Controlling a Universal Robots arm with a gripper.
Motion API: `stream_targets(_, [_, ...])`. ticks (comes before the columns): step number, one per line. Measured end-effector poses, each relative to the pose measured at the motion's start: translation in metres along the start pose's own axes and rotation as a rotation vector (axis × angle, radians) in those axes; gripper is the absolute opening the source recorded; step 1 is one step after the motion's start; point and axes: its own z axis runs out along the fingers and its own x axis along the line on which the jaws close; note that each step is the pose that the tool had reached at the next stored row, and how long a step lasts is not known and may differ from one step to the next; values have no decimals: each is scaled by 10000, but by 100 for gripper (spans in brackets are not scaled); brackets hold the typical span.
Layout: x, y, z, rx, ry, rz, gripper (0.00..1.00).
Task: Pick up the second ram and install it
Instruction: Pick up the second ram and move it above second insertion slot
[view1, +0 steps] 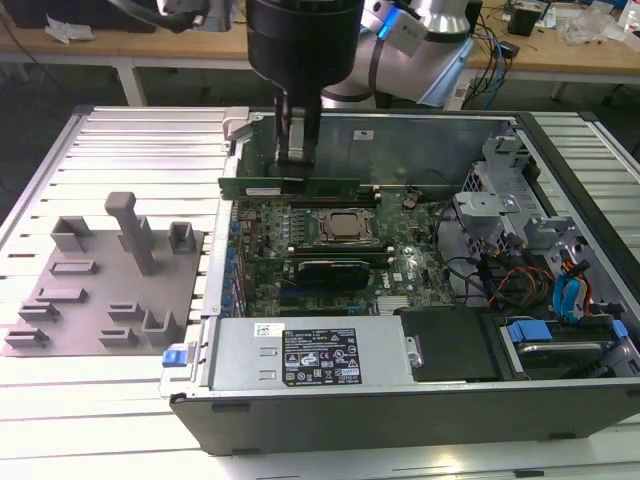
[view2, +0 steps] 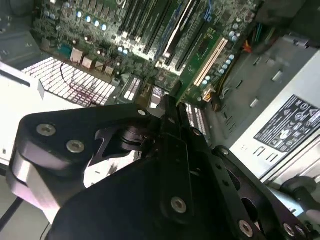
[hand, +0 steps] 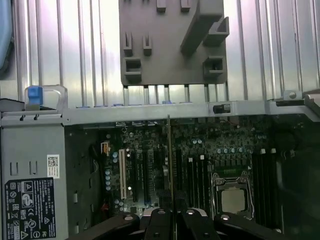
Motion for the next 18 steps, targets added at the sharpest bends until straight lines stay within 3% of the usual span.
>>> stream_targets(2, [-13,-104,-4,-3,0,0,11])
stream_targets(8, [-40,-302,-11,-6,-1,-1,11])
stream_targets(13, [-108,-609,-18,-14,1,0,11])
stream_targets(15, [-148,-684,6,-22,1,2,11])
stream_targets(18, [-169,-694,138,-35,3,2,11])
